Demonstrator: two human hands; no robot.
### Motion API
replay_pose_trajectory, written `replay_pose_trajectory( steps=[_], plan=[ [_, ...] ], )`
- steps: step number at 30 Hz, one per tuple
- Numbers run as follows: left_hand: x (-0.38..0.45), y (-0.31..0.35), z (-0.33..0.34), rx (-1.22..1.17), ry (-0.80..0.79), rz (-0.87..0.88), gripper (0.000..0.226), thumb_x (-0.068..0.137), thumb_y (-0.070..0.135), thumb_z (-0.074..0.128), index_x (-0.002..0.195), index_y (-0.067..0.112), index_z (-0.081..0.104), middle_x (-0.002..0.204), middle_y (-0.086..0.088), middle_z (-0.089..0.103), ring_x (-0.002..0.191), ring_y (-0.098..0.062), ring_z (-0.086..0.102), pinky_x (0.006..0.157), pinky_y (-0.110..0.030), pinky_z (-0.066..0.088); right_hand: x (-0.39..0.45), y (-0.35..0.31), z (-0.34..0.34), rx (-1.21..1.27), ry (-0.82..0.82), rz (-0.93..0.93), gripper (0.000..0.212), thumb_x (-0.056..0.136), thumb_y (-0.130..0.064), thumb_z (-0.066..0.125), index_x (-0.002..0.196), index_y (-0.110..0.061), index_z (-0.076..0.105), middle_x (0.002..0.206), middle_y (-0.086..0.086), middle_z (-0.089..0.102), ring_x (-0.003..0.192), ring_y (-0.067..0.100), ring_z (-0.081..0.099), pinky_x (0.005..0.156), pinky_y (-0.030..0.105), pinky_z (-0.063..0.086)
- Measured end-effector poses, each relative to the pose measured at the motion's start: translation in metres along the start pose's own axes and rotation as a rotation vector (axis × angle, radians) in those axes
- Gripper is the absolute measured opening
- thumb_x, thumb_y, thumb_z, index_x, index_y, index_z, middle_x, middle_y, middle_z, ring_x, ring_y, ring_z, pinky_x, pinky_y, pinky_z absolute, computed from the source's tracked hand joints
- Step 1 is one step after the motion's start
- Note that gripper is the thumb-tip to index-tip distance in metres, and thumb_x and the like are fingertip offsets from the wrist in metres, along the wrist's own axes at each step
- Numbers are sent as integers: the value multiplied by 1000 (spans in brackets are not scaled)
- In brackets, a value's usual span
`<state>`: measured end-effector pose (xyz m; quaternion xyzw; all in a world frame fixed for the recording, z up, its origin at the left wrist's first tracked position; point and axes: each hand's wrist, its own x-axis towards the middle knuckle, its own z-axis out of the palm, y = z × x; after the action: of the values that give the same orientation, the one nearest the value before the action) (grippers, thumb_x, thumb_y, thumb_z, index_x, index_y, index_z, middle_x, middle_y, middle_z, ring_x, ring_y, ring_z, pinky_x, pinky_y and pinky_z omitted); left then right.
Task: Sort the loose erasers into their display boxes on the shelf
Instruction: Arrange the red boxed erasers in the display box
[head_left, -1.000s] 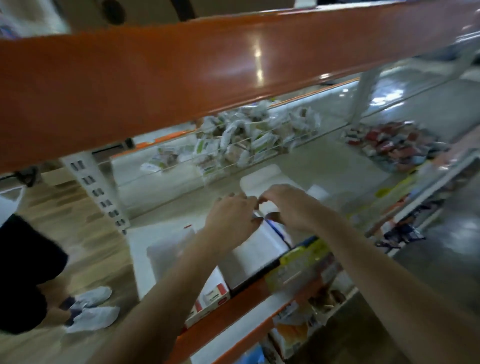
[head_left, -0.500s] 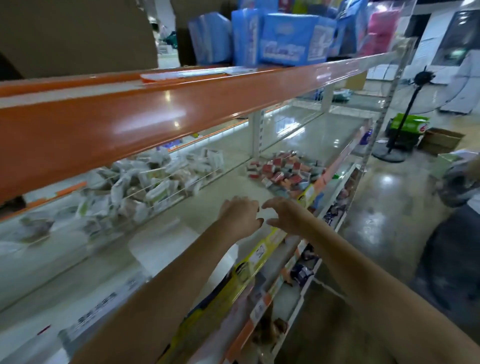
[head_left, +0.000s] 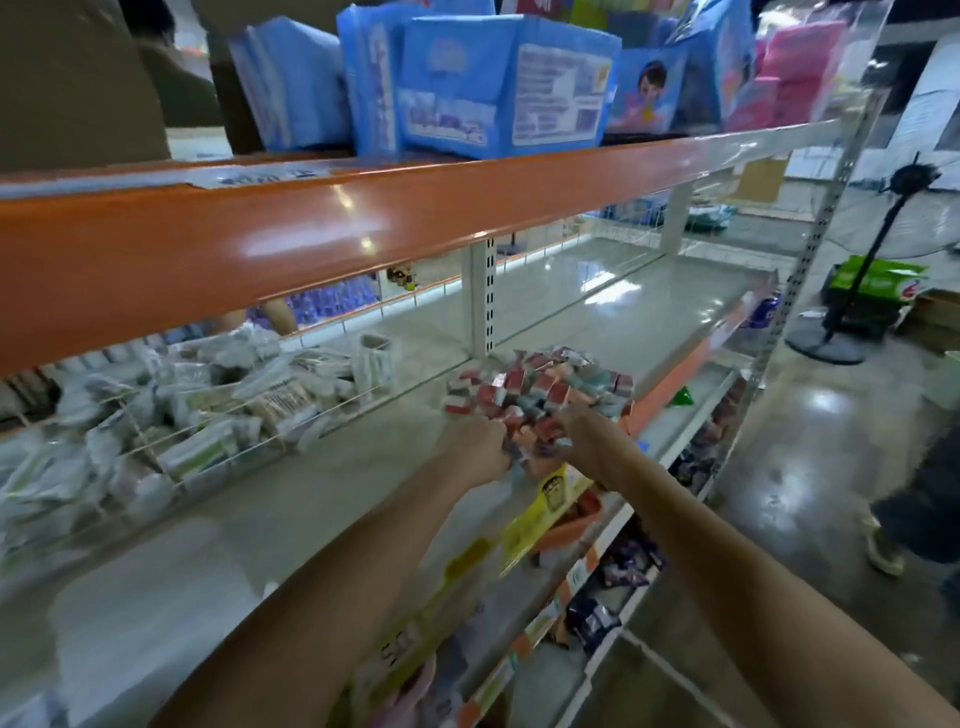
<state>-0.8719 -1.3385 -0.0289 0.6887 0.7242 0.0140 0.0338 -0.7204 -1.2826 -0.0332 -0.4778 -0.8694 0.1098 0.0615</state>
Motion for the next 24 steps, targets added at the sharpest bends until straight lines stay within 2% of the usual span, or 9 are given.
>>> replay_pose_trajectory(
  steps=[2, 4, 6, 9, 12, 16, 21, 24],
  plan=[
    [17, 0, 5, -5, 50, -34, 35, 89, 34, 52, 113, 10, 62, 113, -13, 63, 102, -32, 60, 72, -31, 43, 17, 11, 4, 5, -16, -37, 30, 94, -13, 45, 122, -5, 54, 127, 12, 52, 116, 22, 49, 95, 29, 39],
    [31, -1, 9, -20, 83, -84, 37, 90, 37, 54, 116, 12, 59, 115, -13, 61, 105, -31, 59, 76, -34, 45, 31, 18, 7, -78, -33, -107, 31, 92, -5, 43, 119, -5, 58, 123, 13, 53, 105, 16, 50, 87, 26, 40],
    [43, -2, 15, -10, 102, -127, 38, 90, 37, 54, 119, 12, 55, 118, -13, 59, 108, -30, 56, 81, -36, 46, 44, 25, 13, -170, 9, -186, 30, 91, -6, 45, 117, -10, 58, 119, 12, 54, 98, 18, 53, 80, 27, 41],
    [57, -1, 23, 28, 93, -169, 36, 92, 29, 52, 123, 9, 51, 122, -14, 55, 113, -30, 52, 88, -37, 42, 58, 31, 22, -214, 35, -168, 28, 89, -3, 42, 113, -9, 56, 117, 10, 53, 108, 26, 53, 87, 34, 46],
    [69, 0, 31, 68, 96, -211, 34, 92, 21, 49, 124, 9, 51, 127, -15, 54, 116, -31, 49, 95, -39, 38, 64, 32, 26, -226, 51, -155, 24, 89, -6, 45, 109, -10, 57, 115, 10, 54, 112, 29, 49, 86, 38, 49],
    [78, 1, 35, 65, 114, -236, 36, 91, 16, 48, 126, 10, 47, 127, -13, 54, 116, -31, 50, 95, -38, 38, 67, 31, 29, -274, 38, -163, 22, 89, -16, 50, 110, -10, 56, 117, 9, 53, 114, 30, 43, 88, 42, 47],
    [82, -5, 39, 26, 128, -250, 40, 87, 25, 58, 124, 12, 49, 121, -12, 57, 112, -29, 51, 95, -36, 37, 69, 27, 29, -298, -1, -156, 28, 87, -16, 51, 115, -12, 54, 121, 7, 49, 116, 29, 40, 89, 46, 47],
    [80, -9, 40, -46, 166, -255, 38, 86, 29, 59, 121, 16, 53, 117, -9, 59, 111, -28, 51, 93, -36, 37, 69, 29, 25, -283, 39, -203, 27, 89, -14, 49, 115, -13, 55, 121, 4, 52, 113, 26, 42, 86, 39, 48]
  ],
)
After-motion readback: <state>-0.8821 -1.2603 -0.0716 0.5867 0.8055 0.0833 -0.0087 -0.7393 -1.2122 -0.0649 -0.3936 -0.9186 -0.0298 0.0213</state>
